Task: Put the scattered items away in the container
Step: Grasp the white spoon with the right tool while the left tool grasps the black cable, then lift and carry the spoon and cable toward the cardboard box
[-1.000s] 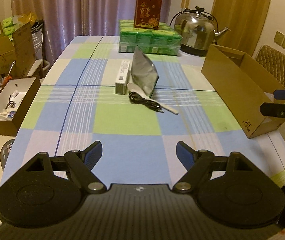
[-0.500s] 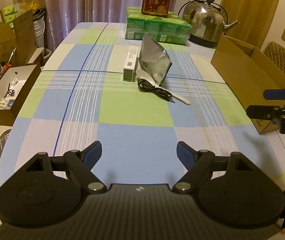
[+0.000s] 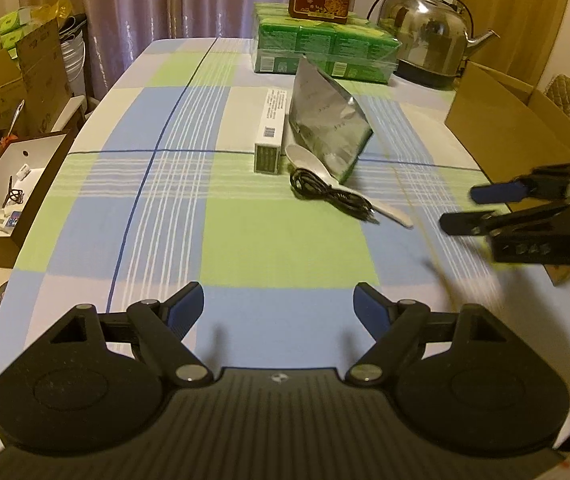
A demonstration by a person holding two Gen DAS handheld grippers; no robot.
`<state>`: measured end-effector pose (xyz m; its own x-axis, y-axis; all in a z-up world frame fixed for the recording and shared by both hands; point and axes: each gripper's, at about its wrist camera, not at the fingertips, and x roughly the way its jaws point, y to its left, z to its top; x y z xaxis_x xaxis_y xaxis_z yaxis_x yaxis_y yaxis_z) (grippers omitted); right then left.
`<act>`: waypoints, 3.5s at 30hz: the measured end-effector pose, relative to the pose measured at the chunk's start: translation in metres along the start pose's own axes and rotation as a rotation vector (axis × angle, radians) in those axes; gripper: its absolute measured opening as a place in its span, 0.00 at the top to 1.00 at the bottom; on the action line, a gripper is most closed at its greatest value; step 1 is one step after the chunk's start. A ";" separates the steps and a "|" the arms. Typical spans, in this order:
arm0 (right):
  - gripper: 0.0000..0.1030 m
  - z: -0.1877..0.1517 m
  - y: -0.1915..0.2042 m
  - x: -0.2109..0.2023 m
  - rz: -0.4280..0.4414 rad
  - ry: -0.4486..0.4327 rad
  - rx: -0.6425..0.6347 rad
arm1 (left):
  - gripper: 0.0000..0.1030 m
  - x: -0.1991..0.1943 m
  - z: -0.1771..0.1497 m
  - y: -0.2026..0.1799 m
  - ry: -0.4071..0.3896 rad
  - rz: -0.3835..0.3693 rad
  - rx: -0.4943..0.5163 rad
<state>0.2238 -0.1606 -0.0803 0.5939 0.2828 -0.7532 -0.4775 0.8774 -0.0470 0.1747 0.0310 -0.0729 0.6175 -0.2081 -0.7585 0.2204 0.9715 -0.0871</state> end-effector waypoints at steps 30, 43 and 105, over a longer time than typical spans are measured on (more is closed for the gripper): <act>0.92 -0.026 0.017 0.026 0.190 0.083 -0.106 | 0.24 0.039 0.004 -0.011 0.039 -0.015 -0.024; 0.91 -0.057 -0.014 -0.001 -0.009 0.067 0.095 | 0.27 0.074 0.027 -0.020 0.032 -0.055 -0.093; 0.71 -0.112 -0.003 -0.067 -0.083 0.027 0.240 | 0.89 0.006 -0.056 -0.107 0.127 -0.139 0.249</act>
<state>0.1127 -0.2254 -0.1029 0.6055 0.1981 -0.7708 -0.2581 0.9651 0.0453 0.1128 -0.0683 -0.1042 0.4722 -0.3061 -0.8266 0.4838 0.8739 -0.0472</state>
